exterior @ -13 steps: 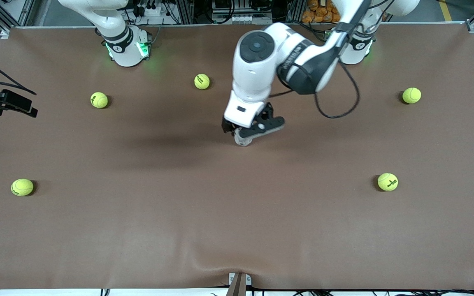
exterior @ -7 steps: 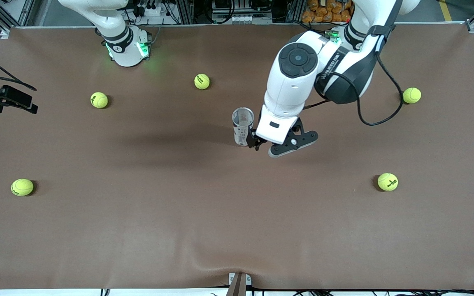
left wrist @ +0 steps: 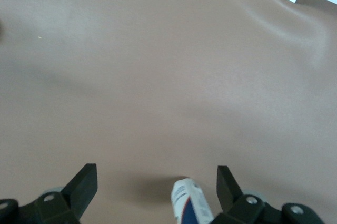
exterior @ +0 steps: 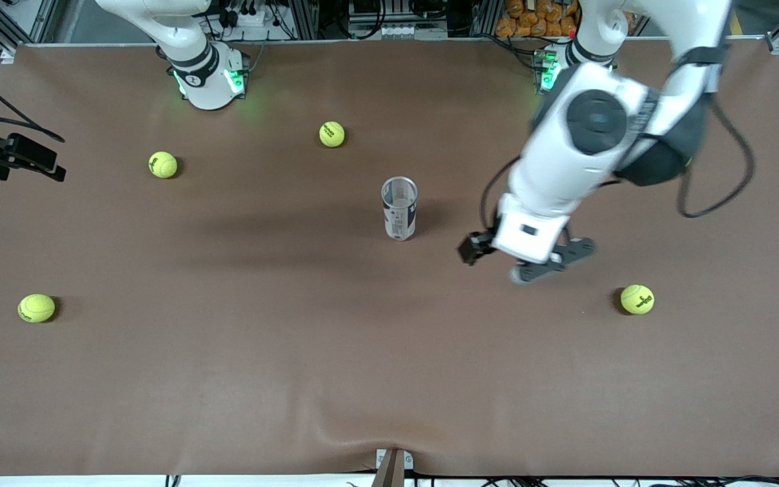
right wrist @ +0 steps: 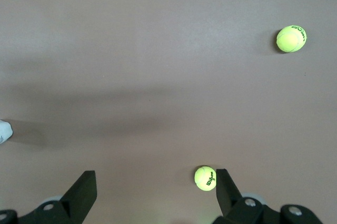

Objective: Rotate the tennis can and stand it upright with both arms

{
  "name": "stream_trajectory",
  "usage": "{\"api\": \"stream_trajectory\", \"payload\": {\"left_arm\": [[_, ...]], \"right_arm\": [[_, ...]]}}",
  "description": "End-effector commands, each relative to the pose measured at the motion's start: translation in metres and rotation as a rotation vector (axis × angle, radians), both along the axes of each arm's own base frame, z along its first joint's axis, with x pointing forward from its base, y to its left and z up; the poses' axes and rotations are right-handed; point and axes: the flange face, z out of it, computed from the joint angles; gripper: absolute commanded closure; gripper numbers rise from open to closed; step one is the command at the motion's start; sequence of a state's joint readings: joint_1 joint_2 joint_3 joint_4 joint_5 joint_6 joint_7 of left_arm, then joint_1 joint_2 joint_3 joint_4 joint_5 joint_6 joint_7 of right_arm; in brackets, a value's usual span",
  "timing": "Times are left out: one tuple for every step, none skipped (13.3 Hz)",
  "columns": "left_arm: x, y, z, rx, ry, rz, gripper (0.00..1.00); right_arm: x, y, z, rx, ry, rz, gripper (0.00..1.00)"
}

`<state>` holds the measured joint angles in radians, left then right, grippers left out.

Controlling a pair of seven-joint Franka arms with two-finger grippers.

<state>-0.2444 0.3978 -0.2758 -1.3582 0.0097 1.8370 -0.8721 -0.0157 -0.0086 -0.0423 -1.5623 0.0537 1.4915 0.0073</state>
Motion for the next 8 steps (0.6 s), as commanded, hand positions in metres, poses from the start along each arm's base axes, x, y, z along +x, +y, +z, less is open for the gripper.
{"api": "stream_trajectory", "payload": {"left_arm": [[-0.001, 0.049, 0.024, 0.008, 0.032, -0.074, 0.00], [0.001, 0.066, 0.030, 0.011, 0.036, -0.088, 0.00], [-0.001, 0.078, 0.038, 0.026, 0.038, -0.112, 0.00], [-0.005, 0.084, 0.046, 0.044, 0.041, -0.138, 0.00], [-0.009, 0.096, 0.054, 0.067, 0.051, -0.126, 0.00], [-0.014, 0.107, 0.063, 0.086, 0.056, -0.117, 0.00], [-0.019, 0.120, 0.076, 0.103, 0.051, -0.130, 0.00], [-0.029, 0.133, 0.087, 0.122, 0.062, -0.178, 0.00]], "right_arm": [[-0.009, -0.002, 0.001, -0.008, -0.012, 0.012, 0.00], [-0.009, -0.002, 0.002, -0.008, -0.013, 0.012, 0.00], [-0.008, -0.003, 0.001, -0.010, -0.012, 0.011, 0.00], [-0.008, -0.003, 0.001, -0.014, -0.011, 0.012, 0.00], [-0.008, -0.002, 0.001, -0.020, -0.011, 0.015, 0.00], [-0.008, 0.000, 0.001, -0.024, -0.011, 0.018, 0.00], [-0.008, 0.000, 0.000, -0.025, -0.008, 0.018, 0.00], [-0.008, 0.000, 0.000, -0.025, -0.009, 0.017, 0.00]]}}
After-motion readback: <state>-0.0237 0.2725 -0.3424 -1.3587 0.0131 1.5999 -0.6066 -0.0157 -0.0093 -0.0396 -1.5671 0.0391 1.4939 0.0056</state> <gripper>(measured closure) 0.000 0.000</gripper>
